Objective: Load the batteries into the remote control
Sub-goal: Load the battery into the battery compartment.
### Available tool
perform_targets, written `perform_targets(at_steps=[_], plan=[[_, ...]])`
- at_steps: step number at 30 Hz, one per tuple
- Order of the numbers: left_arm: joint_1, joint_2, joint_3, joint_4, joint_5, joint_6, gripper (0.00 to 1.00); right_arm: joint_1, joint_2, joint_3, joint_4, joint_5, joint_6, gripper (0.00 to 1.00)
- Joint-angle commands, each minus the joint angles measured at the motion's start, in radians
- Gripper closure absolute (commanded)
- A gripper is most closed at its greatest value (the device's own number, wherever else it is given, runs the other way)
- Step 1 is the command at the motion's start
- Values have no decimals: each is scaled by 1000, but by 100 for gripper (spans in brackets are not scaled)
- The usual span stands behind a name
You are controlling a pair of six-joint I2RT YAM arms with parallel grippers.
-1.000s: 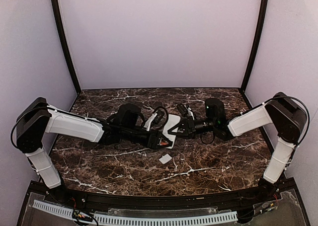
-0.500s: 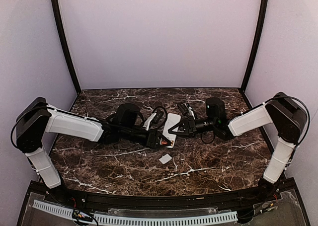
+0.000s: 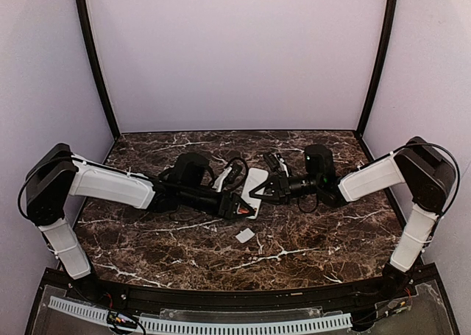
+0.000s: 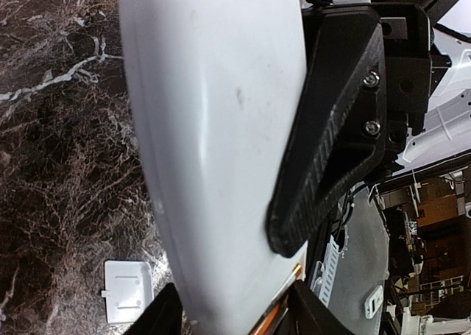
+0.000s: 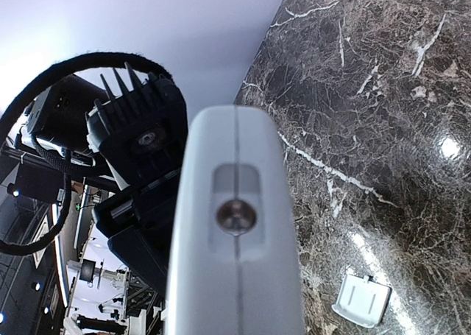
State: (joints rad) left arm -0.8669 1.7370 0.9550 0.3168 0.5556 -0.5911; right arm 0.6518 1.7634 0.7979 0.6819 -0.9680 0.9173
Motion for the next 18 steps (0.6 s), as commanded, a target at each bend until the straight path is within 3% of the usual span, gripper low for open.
perform_targets(at_steps=[1, 12, 18], plan=[[8, 14, 21, 31, -5, -26, 48, 11, -31, 18, 10, -13, -9, 100], [9, 29, 10, 113, 22, -79, 54, 14, -30, 21, 7, -12, -15, 100], [9, 29, 17, 67, -8, -65, 67, 14, -35, 26, 1, -14, -18, 100]])
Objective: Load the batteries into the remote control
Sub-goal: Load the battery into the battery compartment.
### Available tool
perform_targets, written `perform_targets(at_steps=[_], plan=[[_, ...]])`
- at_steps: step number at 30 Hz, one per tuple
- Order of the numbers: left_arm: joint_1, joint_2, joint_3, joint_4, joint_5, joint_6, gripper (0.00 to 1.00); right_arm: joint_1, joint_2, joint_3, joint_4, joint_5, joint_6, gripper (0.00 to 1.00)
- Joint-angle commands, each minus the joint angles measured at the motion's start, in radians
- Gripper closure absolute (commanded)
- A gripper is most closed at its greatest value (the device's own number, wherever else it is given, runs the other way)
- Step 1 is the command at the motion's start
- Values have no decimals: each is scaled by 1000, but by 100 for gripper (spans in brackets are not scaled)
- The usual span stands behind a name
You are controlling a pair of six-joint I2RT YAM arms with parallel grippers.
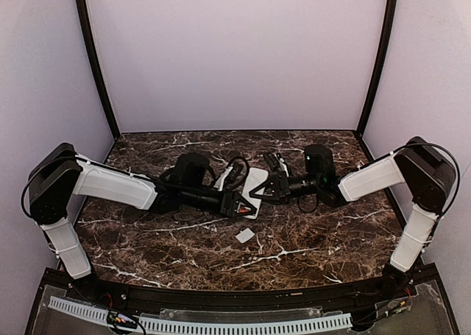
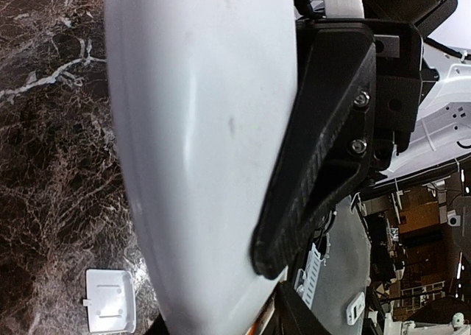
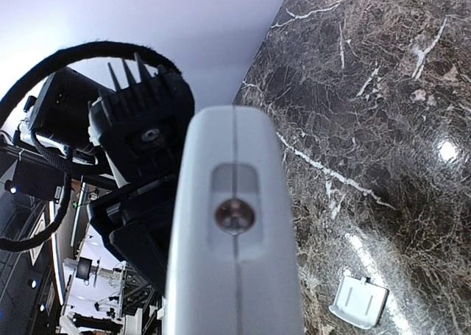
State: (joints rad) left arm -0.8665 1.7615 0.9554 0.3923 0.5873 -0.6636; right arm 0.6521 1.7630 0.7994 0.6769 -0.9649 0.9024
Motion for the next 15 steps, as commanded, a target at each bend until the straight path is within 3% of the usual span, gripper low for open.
perform_targets(at_steps=[1, 15], plan=[[9, 3, 15, -17, -41, 13, 69, 13, -37, 24, 4, -17, -4, 100], [25, -24, 0, -102, -75, 61, 87, 13, -55, 11, 21, -36, -11, 100]])
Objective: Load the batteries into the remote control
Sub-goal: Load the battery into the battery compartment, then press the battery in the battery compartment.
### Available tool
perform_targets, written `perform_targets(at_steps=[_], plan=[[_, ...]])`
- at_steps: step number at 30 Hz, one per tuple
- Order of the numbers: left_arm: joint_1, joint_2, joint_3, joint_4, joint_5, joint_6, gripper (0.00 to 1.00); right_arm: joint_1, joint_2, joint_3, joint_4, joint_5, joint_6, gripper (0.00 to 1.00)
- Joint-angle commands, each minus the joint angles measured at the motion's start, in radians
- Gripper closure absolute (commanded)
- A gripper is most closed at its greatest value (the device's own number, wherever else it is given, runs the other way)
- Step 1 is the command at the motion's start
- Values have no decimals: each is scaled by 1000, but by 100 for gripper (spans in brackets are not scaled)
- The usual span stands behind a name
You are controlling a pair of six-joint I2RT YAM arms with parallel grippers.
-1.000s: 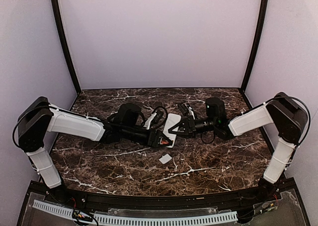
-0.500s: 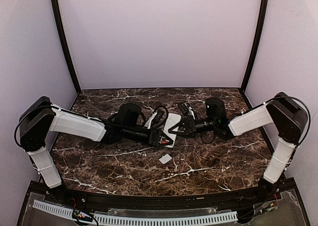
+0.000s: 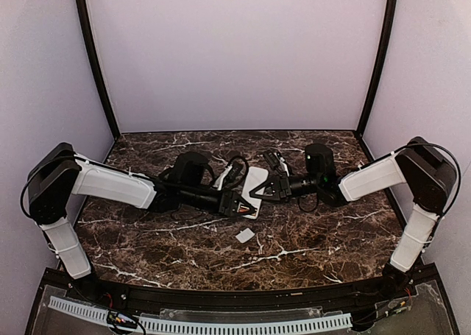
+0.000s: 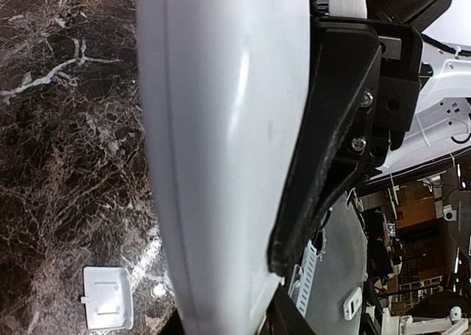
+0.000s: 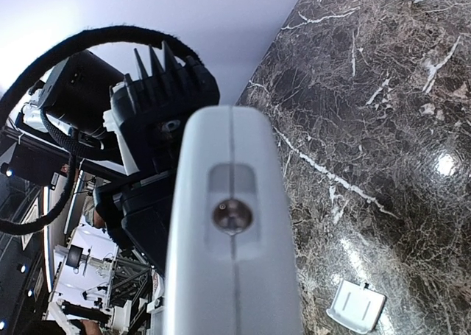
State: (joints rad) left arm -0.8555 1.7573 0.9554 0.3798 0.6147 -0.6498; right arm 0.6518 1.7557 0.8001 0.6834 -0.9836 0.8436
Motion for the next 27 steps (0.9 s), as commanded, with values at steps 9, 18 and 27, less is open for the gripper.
perform_targets(at_steps=[9, 18, 27], plan=[[17, -40, 2, -63, -34, 74, 53, 14, -46, -12, 79, -36, 63, 100], [17, 21, -9, 180, 146, -67, 70, 14, -15, -22, 239, -78, 135, 100], [16, 32, -16, 260, 207, -113, 84, 13, -10, -21, 290, -94, 146, 100]])
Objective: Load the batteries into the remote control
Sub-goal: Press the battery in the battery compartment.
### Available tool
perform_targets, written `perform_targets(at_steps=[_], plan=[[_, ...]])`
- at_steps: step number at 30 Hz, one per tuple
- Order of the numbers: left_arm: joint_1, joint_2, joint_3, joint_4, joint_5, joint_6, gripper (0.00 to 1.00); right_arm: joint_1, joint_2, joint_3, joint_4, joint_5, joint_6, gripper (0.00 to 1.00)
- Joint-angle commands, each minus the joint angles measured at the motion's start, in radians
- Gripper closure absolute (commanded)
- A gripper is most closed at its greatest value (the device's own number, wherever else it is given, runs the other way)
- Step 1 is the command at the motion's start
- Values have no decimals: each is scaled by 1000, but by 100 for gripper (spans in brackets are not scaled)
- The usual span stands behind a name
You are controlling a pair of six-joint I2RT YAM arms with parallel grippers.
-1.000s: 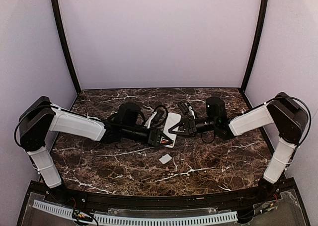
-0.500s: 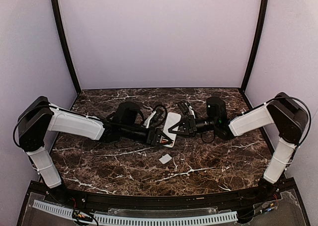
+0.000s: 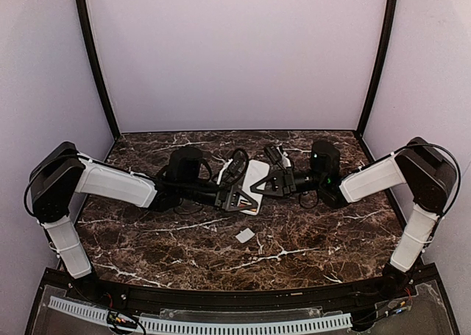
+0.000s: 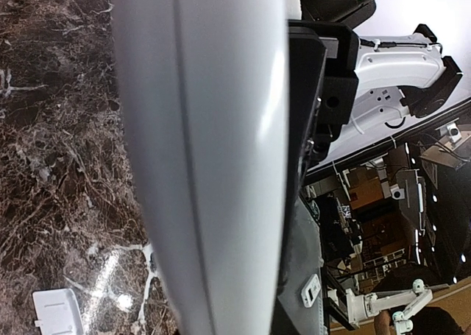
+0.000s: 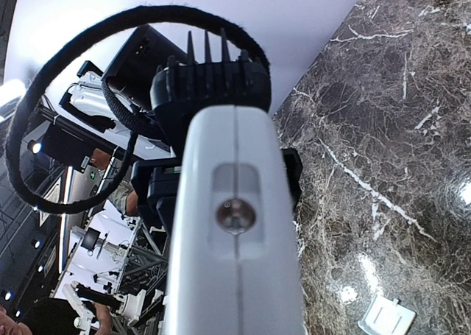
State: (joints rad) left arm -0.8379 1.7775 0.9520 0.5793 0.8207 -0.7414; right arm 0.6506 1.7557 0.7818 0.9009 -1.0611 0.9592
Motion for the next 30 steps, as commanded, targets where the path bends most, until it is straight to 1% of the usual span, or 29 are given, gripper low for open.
perform_targets(at_steps=[1, 3, 5, 8, 9, 10, 12, 16, 18, 20, 22, 24, 26, 29, 30], plan=[[-1, 12, -14, 61, 4, -25, 81, 15, -11, -3, 75, -18, 28, 100], [-1, 11, -18, 56, 6, -25, 74, 15, -16, -3, 74, -20, 26, 100], [-1, 9, -24, 50, 2, -23, 73, 15, -21, -3, 59, -16, 17, 100], [-1, 0, -29, 28, -7, 3, 73, 15, -33, -2, 23, -5, -2, 100], [-1, -10, -30, 4, -17, 15, 72, 15, -41, -2, 2, 2, -16, 100], [-1, -18, -28, -15, -26, 46, 68, 15, -48, 2, -32, 10, -31, 100], [-1, -41, -21, -96, -59, 90, 62, 15, -65, 11, -103, 26, -69, 100], [-1, -76, 5, -244, -157, 175, 57, 15, -95, 34, -256, 71, -142, 100], [-1, -94, 8, -287, -221, 203, 53, 14, -105, 43, -316, 95, -167, 100], [-1, -103, 11, -312, -243, 221, 50, 14, -107, 48, -345, 108, -178, 100], [-1, -106, 12, -330, -262, 228, 51, 14, -103, 47, -338, 108, -170, 100], [-1, -100, 23, -356, -277, 234, 55, 14, -100, 45, -327, 107, -160, 100], [-1, -95, 32, -376, -294, 241, 59, 13, -98, 43, -302, 100, -143, 100], [0, -98, 34, -398, -329, 246, 69, 14, -96, 36, -254, 80, -114, 100], [-1, -98, 34, -403, -335, 248, 71, 14, -97, 33, -241, 73, -109, 100]])
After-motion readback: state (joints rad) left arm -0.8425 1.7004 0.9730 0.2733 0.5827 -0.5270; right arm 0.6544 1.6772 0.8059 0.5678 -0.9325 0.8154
